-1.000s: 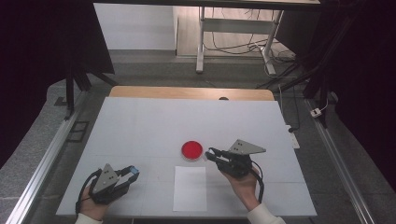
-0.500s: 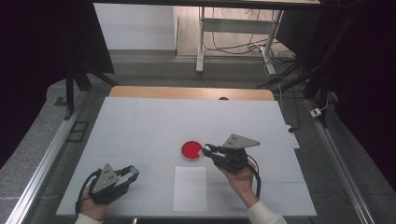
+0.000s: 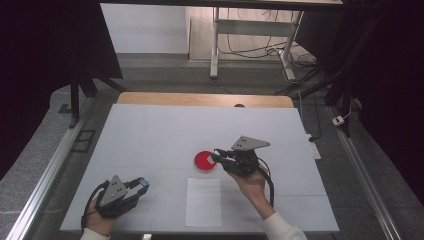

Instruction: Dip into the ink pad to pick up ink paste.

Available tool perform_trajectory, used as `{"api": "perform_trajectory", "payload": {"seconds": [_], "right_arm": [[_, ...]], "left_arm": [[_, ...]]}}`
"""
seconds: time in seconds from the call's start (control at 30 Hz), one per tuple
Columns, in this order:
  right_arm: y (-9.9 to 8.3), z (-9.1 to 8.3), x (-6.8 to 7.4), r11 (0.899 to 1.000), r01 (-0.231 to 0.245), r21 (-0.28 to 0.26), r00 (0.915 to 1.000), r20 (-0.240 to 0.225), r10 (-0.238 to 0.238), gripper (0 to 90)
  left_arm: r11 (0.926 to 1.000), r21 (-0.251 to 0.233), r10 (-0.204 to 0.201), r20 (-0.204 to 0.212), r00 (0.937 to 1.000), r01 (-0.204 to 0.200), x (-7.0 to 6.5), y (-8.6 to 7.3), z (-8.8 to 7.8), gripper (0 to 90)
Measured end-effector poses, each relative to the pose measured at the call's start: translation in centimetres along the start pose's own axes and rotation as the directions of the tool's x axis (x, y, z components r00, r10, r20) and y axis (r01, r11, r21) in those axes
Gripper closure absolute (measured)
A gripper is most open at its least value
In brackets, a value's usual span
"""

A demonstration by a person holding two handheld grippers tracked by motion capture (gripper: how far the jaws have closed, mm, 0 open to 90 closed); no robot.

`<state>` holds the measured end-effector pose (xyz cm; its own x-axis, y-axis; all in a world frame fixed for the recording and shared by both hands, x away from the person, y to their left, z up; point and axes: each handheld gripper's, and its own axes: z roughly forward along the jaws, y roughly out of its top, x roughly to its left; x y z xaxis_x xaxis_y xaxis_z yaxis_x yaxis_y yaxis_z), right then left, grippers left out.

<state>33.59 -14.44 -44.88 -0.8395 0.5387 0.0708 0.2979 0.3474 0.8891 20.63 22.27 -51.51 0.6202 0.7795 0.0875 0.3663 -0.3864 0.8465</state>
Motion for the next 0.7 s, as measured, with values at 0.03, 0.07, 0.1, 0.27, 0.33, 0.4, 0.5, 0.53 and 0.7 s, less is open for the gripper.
{"api": "perform_trajectory", "payload": {"seconds": [0.03, 0.07, 0.1, 0.27, 0.33, 0.4, 0.5, 0.53, 0.7], "right_arm": [[0.1, 0.1, 0.0, 1.0, -0.001, 0.003, 1.0, 0.001, 0.001, 75.5], [0.1, 0.2, 0.0, 1.0, 0.001, 0.008, 1.0, 0.002, -0.001, 75.5], [0.2, 0.3, 0.0, 1.0, 0.003, 0.009, 1.0, 0.003, -0.003, 75.5], [0.5, 0.7, -0.3, 1.0, 0.0, 0.02, 1.0, 0.0, 0.0, 75.5], [0.6, 0.8, -0.4, 1.0, -0.007, 0.023, 1.0, -0.001, 0.007, 75.5], [0.6, 1.0, -0.5, 1.0, -0.005, 0.025, 1.0, 0.0, 0.005, 75.5], [0.7, 1.3, -0.4, 0.999, 0.009, 0.035, 0.9999, 0.005, -0.009, 75.5], [0.7, 1.4, -0.4, 0.999, 0.01, 0.036, 0.9999, 0.005, -0.011, 75.5], [1.0, 1.9, -0.5, 0.999, 0.017, 0.038, 0.9998, 0.007, -0.017, 75.5]], "left_arm": [[1.0, -0.001, 0.001, 0.001, 1.0, -0.001, 0.0, 0.0, 0.0, 65.6], [1.0, 0.0, 0.002, 0.001, 1.0, -0.002, 0.0, 0.0, 0.0, 65.7], [1.0, 0.0, 0.003, 0.001, 1.0, -0.003, 0.0, 0.0, 0.1, 65.7], [1.0, 0.001, 0.005, 0.003, 1.0, -0.005, 0.0, 0.0, 0.1, 65.6], [1.0, 0.0, 0.005, 0.003, 1.0, -0.005, 0.0, 0.0, 0.1, 65.6], [1.0, 0.001, 0.004, 0.001, 1.0, -0.004, 0.1, 0.1, 0.1, 65.6], [1.0, 0.003, 0.005, 0.003, 1.0, -0.005, 0.0, 0.1, 0.2, 65.6], [1.0, 0.004, 0.007, 0.003, 1.0, -0.007, 0.0, 0.1, 0.2, 65.6], [0.9999, 0.007, 0.009, 0.0, 1.0, -0.009, 0.1, 0.0, 0.3, 65.7]]}}
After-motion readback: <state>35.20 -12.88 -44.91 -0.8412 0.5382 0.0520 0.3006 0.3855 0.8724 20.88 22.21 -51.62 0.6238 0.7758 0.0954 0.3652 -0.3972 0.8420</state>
